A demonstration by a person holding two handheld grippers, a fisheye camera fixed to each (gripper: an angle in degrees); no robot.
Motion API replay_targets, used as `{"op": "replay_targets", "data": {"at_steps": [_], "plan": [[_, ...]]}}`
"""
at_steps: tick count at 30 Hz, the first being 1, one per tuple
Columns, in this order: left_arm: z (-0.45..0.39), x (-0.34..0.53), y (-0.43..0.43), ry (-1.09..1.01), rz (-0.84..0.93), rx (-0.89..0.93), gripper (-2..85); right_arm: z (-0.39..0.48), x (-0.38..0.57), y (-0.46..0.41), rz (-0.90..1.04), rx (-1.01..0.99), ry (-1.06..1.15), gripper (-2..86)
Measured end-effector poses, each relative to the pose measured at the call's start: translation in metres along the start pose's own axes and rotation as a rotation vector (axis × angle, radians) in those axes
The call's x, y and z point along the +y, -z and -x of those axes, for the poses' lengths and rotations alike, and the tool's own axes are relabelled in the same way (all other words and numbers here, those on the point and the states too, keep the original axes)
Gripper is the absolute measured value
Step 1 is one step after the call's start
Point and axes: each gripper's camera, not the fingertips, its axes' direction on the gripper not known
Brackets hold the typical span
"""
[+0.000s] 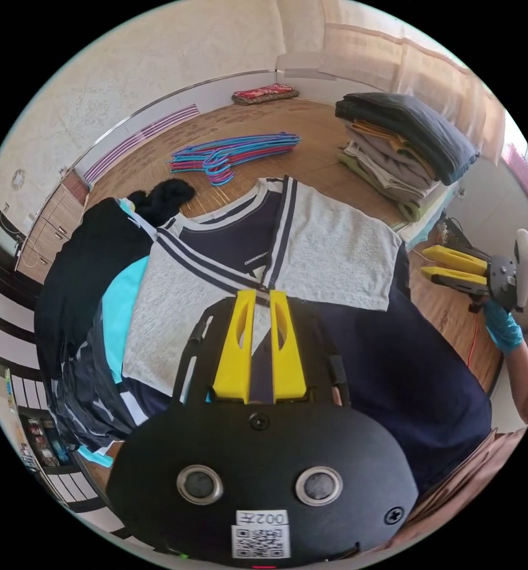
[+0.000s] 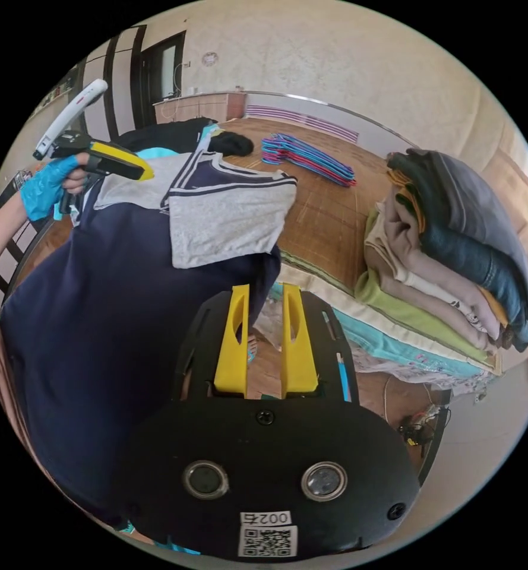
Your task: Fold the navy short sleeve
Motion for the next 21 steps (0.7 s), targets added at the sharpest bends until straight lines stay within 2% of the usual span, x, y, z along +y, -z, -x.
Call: {"op": "replay_targets", "data": {"at_steps": [10, 21], "plan": [[-0.015, -0.072, -0.024, -0.036, -0.034, 0.075, 1.6, -0.032, -0.009, -0.004, -0.093, -0.049, 0.011, 8.1], [-0.016, -0.195, -0.091, -0.022, -0.020, 0.124, 3.3, -0.066, 0.003, -0.003, -0.089, -0.056, -0.014, 0.7]]}}
